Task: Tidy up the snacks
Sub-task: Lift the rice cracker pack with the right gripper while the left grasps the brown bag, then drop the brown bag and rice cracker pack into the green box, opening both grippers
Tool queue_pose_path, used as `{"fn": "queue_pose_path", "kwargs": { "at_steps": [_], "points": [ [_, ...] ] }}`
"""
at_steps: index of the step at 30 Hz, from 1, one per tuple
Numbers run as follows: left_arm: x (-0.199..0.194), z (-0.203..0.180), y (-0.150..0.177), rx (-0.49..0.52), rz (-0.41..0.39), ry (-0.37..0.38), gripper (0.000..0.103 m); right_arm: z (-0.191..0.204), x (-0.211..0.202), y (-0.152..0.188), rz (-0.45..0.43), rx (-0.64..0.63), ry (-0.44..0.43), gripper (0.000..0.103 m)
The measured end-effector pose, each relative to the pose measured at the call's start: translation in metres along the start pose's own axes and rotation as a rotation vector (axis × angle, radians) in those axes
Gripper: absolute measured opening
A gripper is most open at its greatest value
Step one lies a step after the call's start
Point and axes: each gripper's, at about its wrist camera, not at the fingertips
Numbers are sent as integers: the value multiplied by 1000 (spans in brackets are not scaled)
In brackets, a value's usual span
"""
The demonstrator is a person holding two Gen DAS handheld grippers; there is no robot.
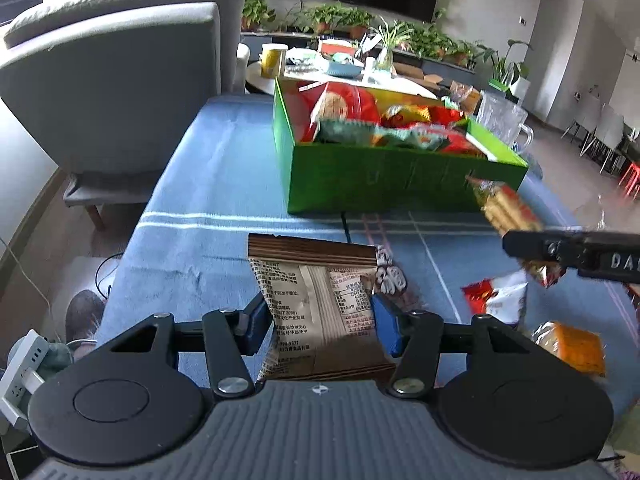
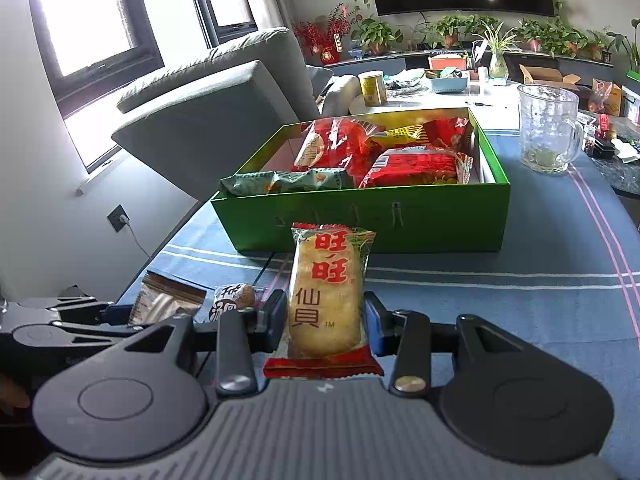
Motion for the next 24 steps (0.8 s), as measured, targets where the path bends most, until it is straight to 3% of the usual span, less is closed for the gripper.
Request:
{"fn": "queue_pose_path", "kwargs": {
  "at_steps": [10,17,24],
  "points": [
    [-6,-20,-41,17,-103,63,51,3,0,-15,-40,24,-1,69],
    [8,-30,-79,37,-184,51,51,3,8,-50,-113,52,8,69],
    [30,-27,-108,27,-208,73,51,0,27,-81,-161,74,12,69]
  ]
}}
Point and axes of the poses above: each gripper's, at about its wrist camera, not at the fingertips, and x roughly the way its jaws point, z to its left, y to its underside, and after that the axes turned 9 degrees about -z, right-handed
